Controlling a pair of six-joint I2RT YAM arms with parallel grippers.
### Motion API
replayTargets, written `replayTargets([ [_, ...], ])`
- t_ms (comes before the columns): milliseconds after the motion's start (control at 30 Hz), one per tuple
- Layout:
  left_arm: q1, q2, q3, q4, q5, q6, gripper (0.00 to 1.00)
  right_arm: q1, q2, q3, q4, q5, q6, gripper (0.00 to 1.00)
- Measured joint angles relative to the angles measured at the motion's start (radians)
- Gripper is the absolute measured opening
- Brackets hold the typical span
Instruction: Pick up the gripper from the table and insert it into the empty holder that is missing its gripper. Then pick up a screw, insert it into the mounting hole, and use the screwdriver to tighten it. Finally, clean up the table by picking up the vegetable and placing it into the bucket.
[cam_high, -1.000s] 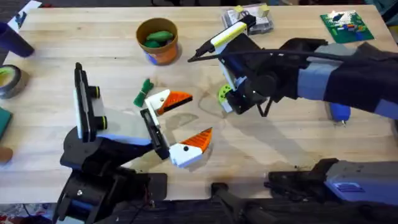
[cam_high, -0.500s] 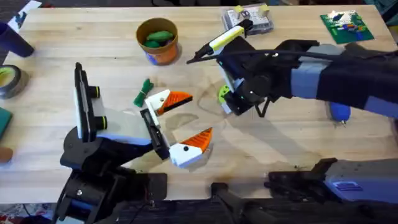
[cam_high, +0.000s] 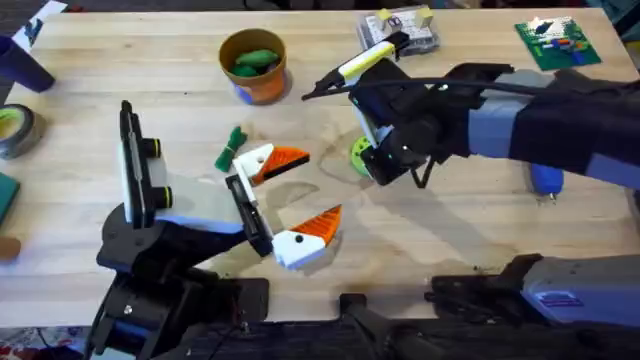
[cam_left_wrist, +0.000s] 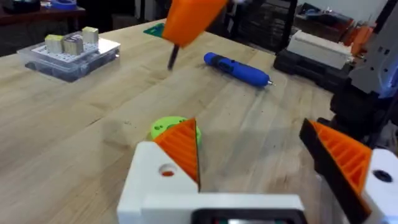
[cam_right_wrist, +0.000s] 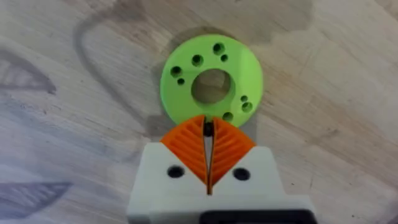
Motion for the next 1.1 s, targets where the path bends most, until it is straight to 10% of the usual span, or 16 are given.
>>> replayTargets([
  [600,0.000,0.000,0.000,0.000,0.000,0.000,0.994,0.012,-0.014,0.568,-0.377,-0.120,-0.008,0.007],
  [1100,0.000,0.000,0.000,0.000,0.000,0.000,0.994,0.213,0.189,0.884,-0.481,-0.296,-0.005,0.006],
])
